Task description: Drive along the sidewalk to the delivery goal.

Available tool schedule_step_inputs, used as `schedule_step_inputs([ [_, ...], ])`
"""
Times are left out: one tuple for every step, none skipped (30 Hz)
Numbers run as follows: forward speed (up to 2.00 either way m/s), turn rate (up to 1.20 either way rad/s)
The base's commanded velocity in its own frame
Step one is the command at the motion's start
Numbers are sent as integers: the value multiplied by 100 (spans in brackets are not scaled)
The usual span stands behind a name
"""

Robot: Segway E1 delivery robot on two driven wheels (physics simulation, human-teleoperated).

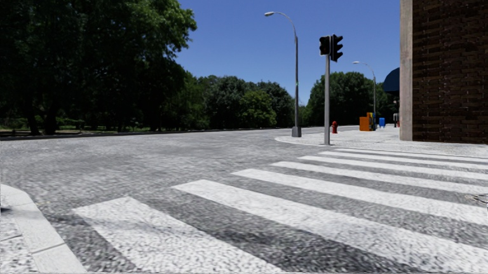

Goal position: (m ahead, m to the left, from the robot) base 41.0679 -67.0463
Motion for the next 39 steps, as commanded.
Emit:
schedule_step_inputs([
  [158, -48],
  [158, -48],
  [158, -48],
  [158, -48],
  [158, -48],
  [158, -48],
  [158, -48],
  [158, -48],
  [158, -48],
  [158, -48],
  [158, -48],
  [158, -48],
  [158, -48],
  [158, -48],
  [158, -48],
  [158, -48],
  [158, -48],
  [158, -48],
  [158, -48],
  [158, -48],
  [158, -48],
  [158, -48],
  [158, -48],
  [158, -48],
  [158, -48],
  [158, -48],
  [158, -48],
  [158, -48],
  [158, -48],
  [158, -48],
  [158, -48],
  [158, -48],
  [158, -48],
  [158, -48],
  [158, -48],
  [158, -48],
  [158, -48],
  [158, -48],
  [158, -48],
])
